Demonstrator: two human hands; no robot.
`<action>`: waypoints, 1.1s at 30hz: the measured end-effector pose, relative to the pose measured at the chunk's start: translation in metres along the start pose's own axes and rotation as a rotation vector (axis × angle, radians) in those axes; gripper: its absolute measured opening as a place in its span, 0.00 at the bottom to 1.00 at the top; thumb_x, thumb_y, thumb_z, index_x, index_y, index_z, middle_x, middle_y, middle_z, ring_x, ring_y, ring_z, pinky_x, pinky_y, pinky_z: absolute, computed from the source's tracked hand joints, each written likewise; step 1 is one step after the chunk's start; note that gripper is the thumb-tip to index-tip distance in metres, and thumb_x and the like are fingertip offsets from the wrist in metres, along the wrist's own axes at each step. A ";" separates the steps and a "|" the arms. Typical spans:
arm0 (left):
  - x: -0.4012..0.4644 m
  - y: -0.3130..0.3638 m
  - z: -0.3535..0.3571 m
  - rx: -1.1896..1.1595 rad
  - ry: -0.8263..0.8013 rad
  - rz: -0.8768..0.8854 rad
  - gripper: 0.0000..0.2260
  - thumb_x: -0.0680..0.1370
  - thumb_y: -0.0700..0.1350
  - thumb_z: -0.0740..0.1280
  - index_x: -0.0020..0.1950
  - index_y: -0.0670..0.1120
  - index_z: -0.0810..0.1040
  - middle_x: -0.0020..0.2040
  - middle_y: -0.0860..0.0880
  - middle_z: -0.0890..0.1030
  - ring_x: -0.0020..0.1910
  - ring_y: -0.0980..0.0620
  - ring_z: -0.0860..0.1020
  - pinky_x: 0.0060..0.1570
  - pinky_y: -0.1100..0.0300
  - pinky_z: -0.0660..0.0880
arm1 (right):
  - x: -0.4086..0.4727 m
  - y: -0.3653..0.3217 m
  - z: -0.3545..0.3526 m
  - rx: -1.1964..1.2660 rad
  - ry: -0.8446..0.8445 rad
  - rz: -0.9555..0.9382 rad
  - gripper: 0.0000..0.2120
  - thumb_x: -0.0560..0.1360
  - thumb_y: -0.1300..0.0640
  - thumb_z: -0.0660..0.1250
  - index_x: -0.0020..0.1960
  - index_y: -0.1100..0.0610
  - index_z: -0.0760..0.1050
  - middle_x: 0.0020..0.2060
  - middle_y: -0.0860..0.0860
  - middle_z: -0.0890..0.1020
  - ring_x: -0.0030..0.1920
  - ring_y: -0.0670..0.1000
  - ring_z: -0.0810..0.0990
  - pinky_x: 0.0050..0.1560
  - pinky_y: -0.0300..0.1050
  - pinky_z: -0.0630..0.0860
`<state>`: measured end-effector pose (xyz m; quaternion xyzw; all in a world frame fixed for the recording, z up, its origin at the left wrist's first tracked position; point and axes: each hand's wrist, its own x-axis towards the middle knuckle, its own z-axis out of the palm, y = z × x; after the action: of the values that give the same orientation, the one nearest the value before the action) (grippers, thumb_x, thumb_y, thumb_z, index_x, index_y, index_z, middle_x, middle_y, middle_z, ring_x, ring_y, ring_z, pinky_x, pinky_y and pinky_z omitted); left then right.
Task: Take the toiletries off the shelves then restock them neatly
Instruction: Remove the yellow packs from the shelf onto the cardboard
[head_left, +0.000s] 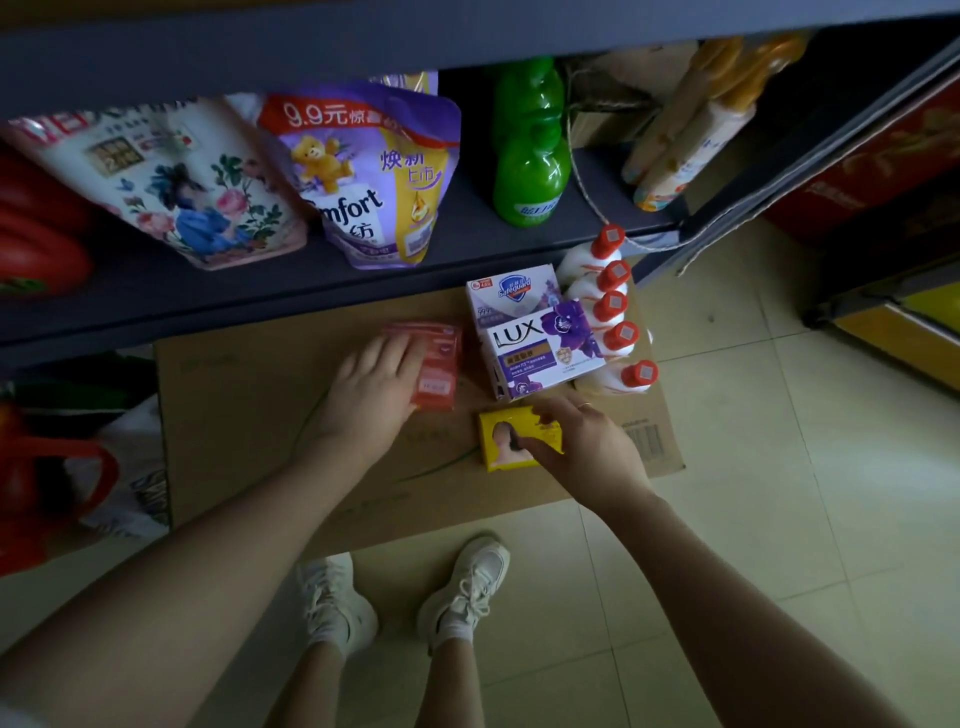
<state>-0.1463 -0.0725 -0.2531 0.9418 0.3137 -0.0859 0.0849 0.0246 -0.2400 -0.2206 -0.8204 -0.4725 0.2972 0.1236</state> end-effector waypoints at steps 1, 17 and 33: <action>-0.003 -0.001 0.001 0.022 -0.002 0.006 0.38 0.53 0.43 0.82 0.61 0.38 0.76 0.57 0.38 0.78 0.54 0.38 0.78 0.45 0.48 0.77 | 0.000 -0.006 -0.005 0.043 0.009 -0.013 0.16 0.73 0.45 0.67 0.57 0.52 0.75 0.49 0.49 0.79 0.45 0.50 0.79 0.41 0.46 0.77; -0.039 -0.054 -0.136 -0.049 0.305 0.137 0.31 0.58 0.49 0.79 0.59 0.42 0.76 0.57 0.44 0.80 0.54 0.45 0.77 0.43 0.54 0.78 | 0.034 -0.183 -0.112 0.280 0.352 -0.317 0.07 0.73 0.56 0.67 0.41 0.59 0.79 0.30 0.45 0.77 0.34 0.44 0.73 0.34 0.33 0.67; -0.020 -0.202 -0.298 0.110 0.349 -0.220 0.56 0.61 0.71 0.68 0.77 0.46 0.46 0.77 0.44 0.47 0.76 0.44 0.49 0.73 0.52 0.48 | 0.230 -0.358 -0.161 -0.193 0.270 -0.311 0.26 0.79 0.59 0.56 0.75 0.57 0.54 0.75 0.55 0.57 0.73 0.59 0.56 0.70 0.53 0.62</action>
<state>-0.2521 0.1385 0.0188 0.9057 0.4195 0.0525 -0.0322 -0.0429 0.1551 -0.0045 -0.7780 -0.5988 0.1154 0.1509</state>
